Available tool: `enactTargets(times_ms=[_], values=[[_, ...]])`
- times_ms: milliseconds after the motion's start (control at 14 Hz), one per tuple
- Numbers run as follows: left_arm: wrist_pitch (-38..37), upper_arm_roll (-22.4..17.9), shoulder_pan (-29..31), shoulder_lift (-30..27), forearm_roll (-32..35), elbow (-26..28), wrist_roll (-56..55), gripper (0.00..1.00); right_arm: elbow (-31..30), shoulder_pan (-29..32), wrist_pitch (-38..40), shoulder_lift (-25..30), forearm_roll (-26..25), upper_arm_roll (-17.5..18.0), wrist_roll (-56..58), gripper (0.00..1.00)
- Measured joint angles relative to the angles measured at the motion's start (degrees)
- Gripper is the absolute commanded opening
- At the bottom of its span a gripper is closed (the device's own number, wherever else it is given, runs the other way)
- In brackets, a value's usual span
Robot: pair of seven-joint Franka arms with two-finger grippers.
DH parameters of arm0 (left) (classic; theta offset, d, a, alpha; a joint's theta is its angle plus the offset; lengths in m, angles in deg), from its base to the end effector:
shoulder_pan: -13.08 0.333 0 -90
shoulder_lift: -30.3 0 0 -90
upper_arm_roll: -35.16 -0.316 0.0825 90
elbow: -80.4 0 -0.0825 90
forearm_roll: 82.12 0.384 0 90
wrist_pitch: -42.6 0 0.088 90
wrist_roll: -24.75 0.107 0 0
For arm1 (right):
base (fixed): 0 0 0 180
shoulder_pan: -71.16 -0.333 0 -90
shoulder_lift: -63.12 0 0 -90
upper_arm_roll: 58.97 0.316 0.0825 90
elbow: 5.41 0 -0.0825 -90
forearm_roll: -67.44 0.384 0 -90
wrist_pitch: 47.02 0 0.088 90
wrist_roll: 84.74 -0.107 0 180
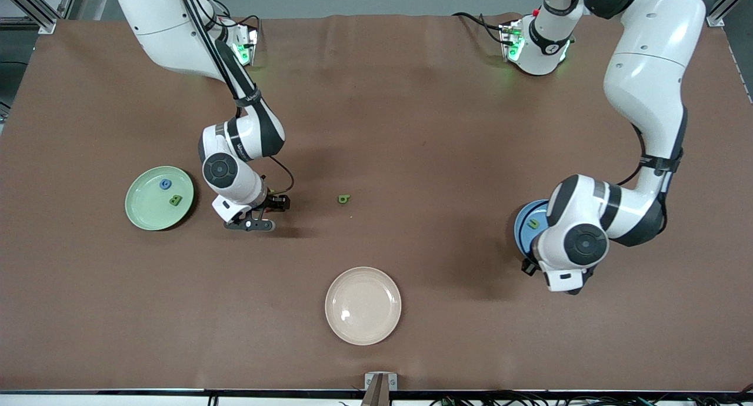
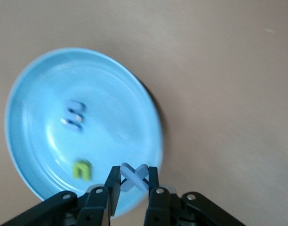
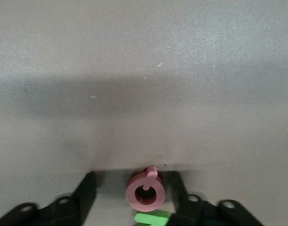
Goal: Sort upper and lower case letters into plates
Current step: 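Release x on the blue plate while the right gripper carries pink d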
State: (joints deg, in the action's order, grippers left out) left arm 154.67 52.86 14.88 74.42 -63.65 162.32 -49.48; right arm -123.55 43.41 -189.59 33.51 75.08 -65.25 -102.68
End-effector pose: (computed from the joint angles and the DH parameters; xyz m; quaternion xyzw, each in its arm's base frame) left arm 0.6892 -0.1349 0.2356 -0.8897 -0.4441 0.0487 0.0939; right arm 0.5410 0.2117 0.1735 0.9989 -0.0179 -0.0436 0.0041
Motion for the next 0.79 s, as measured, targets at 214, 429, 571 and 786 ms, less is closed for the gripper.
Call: enactTargets(times_ms=[214, 429, 571, 786], values=[[0.13, 2.01, 4.86, -2.54, 0.0, 4.75, 1.15, 0.37, 0.27, -0.01, 0.01, 0.04, 0.0, 0.05, 0.09, 0.39], [0.24, 6.51, 10.85, -3.52, 0.0, 7.84, 1.15, 1.0, 0.48, -0.02, 0.1, 0.08, 0.01, 0.11, 0.12, 0.22], [0.32, 7.7, 11.9, -3.54, 0.0, 8.29, 1.13, 1.0, 0.49, -0.01, 0.1, 0.08, 0.03, 0.11, 0.12, 0.13], [0.2, 10.72, 11.72, -4.36, -0.01, 8.3, 0.3, 1.0, 0.49, 0.02, 0.11, 0.08, 0.13, 0.08, 0.03, 0.08]])
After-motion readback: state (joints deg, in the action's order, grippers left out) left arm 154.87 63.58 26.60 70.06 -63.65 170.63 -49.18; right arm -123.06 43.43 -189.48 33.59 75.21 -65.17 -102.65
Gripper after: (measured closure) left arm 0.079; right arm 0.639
